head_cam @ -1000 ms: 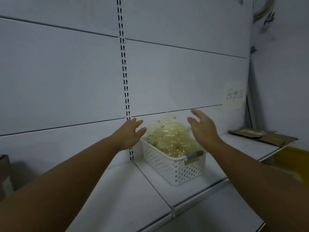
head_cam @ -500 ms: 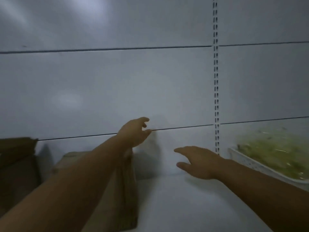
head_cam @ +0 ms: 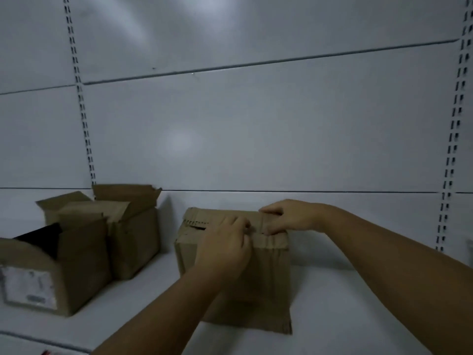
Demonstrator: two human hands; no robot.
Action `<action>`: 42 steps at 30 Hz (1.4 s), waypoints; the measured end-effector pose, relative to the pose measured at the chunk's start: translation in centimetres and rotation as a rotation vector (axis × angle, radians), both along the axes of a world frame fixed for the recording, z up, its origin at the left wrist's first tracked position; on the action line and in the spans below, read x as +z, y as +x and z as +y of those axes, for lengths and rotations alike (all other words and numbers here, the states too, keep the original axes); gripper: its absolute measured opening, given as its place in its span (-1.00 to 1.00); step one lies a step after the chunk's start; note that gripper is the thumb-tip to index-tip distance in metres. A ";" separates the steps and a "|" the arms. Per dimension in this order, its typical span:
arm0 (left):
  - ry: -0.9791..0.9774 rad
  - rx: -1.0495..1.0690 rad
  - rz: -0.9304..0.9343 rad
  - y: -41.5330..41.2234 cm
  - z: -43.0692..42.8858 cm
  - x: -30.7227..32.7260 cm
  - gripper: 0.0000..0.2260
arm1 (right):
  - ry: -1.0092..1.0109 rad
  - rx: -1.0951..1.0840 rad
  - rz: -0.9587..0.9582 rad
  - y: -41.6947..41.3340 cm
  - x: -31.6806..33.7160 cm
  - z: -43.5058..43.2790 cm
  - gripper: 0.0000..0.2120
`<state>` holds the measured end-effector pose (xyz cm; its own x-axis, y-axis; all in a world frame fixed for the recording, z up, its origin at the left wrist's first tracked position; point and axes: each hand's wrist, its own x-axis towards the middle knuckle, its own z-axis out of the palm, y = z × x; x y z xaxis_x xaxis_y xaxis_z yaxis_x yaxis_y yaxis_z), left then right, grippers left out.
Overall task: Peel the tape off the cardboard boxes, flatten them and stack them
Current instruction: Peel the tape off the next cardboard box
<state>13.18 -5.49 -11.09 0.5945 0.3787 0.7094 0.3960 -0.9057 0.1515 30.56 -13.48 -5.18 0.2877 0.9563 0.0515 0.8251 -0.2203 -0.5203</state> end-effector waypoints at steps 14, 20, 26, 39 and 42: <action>0.007 -0.422 -0.290 -6.0 -3.0 -3.9 -0.84 | 0.224 -0.135 -0.651 -6.1 2.0 -4.4 -0.68; -0.410 -0.460 -0.251 -7.5 -2.2 -8.5 -0.71 | 0.237 -0.057 -0.823 -9.1 -1.4 -7.3 -0.41; -0.482 -0.477 -0.264 -7.5 -2.0 -8.7 -0.76 | 0.145 0.042 -0.824 -10.4 -2.7 -7.6 -0.21; -0.513 -0.528 -0.304 -8.4 -2.0 -8.5 -0.77 | 0.198 0.051 -0.882 -10.8 -3.3 -7.5 -0.23; -0.524 -0.516 -0.299 -8.5 -2.0 -8.6 -0.63 | 0.199 0.010 -0.863 -11.6 -2.9 -7.1 -0.29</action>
<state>4.63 -7.46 -19.68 0.5984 0.4359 0.6723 -0.1791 -0.7450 0.6425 18.91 -20.59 -8.04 0.0631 0.9089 0.4121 0.9491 -0.1823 0.2567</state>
